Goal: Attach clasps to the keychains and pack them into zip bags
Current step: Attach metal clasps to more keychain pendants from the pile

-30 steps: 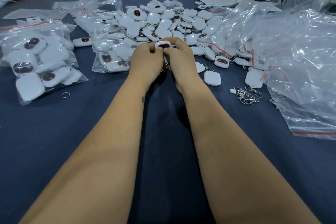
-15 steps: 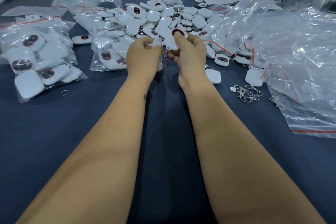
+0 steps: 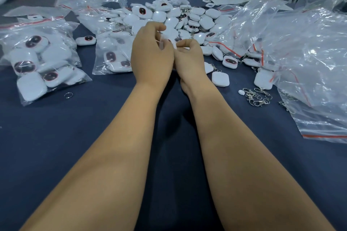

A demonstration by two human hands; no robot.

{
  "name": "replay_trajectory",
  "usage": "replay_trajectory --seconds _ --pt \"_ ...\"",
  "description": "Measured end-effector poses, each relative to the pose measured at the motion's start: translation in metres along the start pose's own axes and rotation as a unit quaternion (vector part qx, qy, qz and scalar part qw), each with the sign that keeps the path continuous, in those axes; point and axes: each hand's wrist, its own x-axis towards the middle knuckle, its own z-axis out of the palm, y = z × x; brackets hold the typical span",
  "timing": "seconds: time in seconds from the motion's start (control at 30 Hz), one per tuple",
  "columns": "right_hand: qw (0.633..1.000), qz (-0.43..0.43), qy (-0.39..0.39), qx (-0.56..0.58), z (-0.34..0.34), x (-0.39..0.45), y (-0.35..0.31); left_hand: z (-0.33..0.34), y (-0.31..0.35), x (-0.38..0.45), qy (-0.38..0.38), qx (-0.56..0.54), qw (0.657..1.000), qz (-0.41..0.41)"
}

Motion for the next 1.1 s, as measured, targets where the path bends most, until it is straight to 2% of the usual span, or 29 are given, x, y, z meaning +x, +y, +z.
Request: replay_trajectory --seconds 0.1,0.2,0.27,0.47,0.6,0.7,0.8,0.93,1.1 --pt "0.998 -0.022 -0.051 -0.026 0.0 -0.002 0.001 0.002 0.001 -0.003 -0.015 0.01 0.999 0.043" --pt "0.995 0.005 -0.096 -0.003 -0.002 -0.003 0.003 0.003 0.003 -0.006 -0.04 0.006 0.998 0.056" --pt "0.994 0.02 -0.11 0.005 -0.001 -0.003 0.004 0.003 0.004 -0.006 -0.056 0.0 0.997 0.045" --pt "0.982 0.004 -0.178 -0.064 -0.002 -0.002 0.002 0.006 0.001 -0.005 -0.051 0.026 0.998 0.004" --pt "0.994 -0.021 -0.092 -0.062 0.0 -0.003 0.003 0.01 0.0 -0.004 -0.08 0.01 0.996 -0.031" --pt "0.99 -0.043 -0.001 -0.131 -0.002 -0.002 0.002 0.012 0.001 -0.004 -0.11 -0.039 0.99 -0.082" --pt "0.965 -0.079 0.059 -0.243 -0.006 0.0 0.001 0.012 0.003 -0.006 -0.132 -0.052 0.985 -0.101" --pt "0.948 -0.099 0.12 -0.278 -0.009 -0.002 -0.003 0.011 0.002 -0.007 -0.159 0.007 0.981 -0.114" --pt "0.909 -0.172 0.178 -0.336 -0.01 -0.007 -0.008 0.01 -0.003 -0.004 -0.148 0.175 0.971 -0.071"
